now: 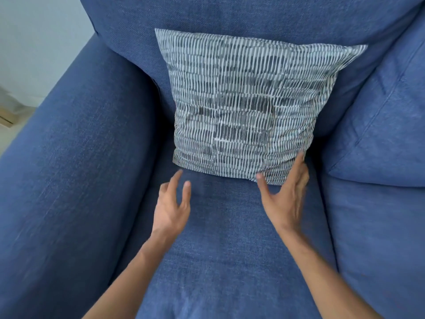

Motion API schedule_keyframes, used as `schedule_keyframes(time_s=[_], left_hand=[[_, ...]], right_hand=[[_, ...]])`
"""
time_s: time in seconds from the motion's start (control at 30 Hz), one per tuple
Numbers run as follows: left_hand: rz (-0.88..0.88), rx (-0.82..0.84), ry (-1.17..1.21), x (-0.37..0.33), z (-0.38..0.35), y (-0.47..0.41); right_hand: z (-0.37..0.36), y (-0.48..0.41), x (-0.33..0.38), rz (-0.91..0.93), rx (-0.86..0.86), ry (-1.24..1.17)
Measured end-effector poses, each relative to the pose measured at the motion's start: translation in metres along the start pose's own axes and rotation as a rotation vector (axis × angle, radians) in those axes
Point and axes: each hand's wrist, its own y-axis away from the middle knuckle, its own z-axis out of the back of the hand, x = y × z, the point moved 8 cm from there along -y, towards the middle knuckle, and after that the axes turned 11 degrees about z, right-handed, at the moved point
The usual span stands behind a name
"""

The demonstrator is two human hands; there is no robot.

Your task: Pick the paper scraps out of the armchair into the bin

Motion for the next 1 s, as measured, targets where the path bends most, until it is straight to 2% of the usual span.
schedule_keyframes(time_s=[0.13,0.27,0.4,0.87,1.0], left_hand=[[-0.103,-0.030,-0.238,0.023,-0.016,0.034],[-0.234,-0.068,-0.510,0.050,-0.035,0.055],[-0.245,-0.055,-0.701,0.081,-0.053,0.072],[-0.188,-0.071,-0.731,0.102,-0.064,0.072],[-0.185,-0.072,-0.738,0.102,-0.064,0.072]], right_hand=[[-0.029,0.066,0.005,0.027,0.159,0.064],[-0.062,0.116,0.026,0.246,0.344,0.216],[-0.081,0.135,0.022,0.250,0.431,0.331],[-0.101,0.146,0.010,0.288,0.527,0.532],[-0.099,0.144,0.010,0.273,0.543,0.524]])
